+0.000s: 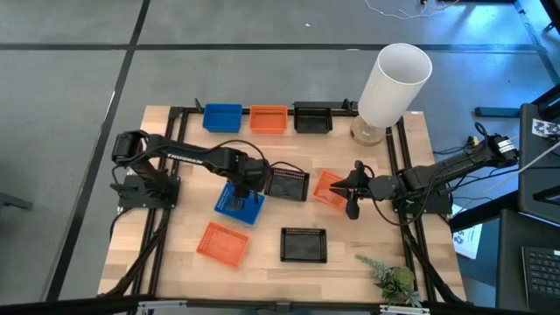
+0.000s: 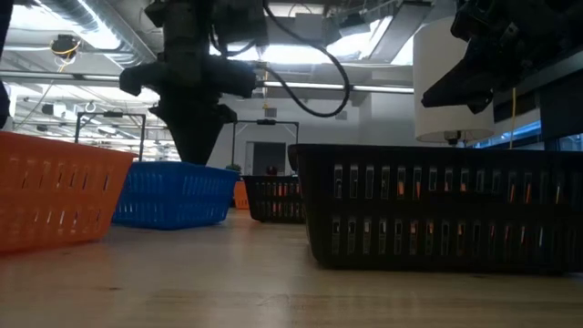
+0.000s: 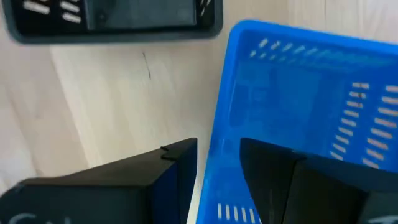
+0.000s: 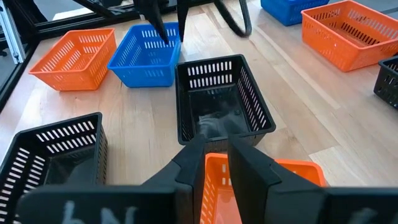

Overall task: Stack baskets by color
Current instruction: Stack the bottom blue bin on the stacked blue bins

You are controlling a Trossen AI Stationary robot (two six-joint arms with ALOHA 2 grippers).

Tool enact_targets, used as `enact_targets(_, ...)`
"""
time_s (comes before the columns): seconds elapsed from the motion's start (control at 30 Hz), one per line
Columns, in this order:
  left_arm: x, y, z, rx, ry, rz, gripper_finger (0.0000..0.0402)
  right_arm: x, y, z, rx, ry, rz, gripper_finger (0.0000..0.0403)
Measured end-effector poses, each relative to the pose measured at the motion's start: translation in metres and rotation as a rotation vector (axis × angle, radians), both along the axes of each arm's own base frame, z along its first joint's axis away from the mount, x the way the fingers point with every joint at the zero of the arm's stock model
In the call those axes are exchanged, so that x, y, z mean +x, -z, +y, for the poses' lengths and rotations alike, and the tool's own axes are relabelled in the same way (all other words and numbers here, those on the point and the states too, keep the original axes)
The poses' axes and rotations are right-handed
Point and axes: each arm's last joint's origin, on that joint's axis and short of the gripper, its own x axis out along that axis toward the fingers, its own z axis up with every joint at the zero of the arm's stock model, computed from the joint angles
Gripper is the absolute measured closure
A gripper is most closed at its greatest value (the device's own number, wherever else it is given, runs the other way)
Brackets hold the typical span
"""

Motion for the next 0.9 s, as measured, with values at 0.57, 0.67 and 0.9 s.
enact_targets(0.57, -0.003, 0.025, -0.001, 0.014, 0.014, 0.181, 0.039, 0.0, 0.0, 0.0, 0.0, -0.001, 0.0, 0.0333)
enact_targets(0.67, -0.008, 0.015, -0.001, 0.036, 0.0, 0.179, 0.0399, 0.0, 0.0, 0.0, -0.001, -0.001, 0.0, 0.0333)
enact_targets(0.9, -0.028, -0.036, 0.005, 0.116, -0.032, 0.147, 0.0401, 0.0, 0.0, 0.0, -0.001, -0.001, 0.002, 0.0333)
